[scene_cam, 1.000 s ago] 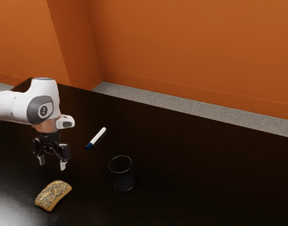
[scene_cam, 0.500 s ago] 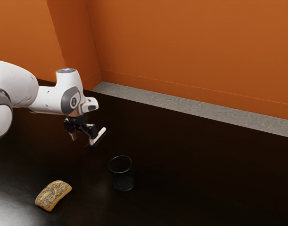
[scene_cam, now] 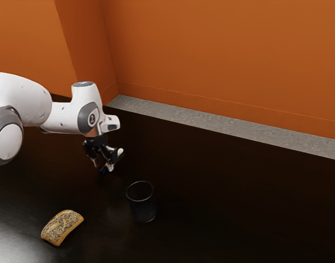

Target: Put the marker into the pen holder.

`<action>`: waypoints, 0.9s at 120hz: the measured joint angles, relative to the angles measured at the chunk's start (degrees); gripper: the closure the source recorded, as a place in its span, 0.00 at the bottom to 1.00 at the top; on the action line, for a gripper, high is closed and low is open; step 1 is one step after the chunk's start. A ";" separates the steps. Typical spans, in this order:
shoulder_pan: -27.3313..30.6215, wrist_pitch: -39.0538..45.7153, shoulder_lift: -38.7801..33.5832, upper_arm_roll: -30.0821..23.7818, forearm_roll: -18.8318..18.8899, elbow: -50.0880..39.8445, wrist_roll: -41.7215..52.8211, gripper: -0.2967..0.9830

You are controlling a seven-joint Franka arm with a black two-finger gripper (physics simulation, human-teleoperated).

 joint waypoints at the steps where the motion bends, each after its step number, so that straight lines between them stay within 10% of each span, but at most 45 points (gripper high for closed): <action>1: 0.02 -0.02 0.00 -0.07 -0.01 0.01 0.05 0.43; 66: 1.60 -1.34 1.97 -1.97 0.14 2.89 1.95 0.78; 96: 1.44 -1.39 2.27 -1.96 0.33 2.90 1.75 0.67; 108: 1.08 -2.72 0.72 -1.86 0.43 3.02 1.86 0.81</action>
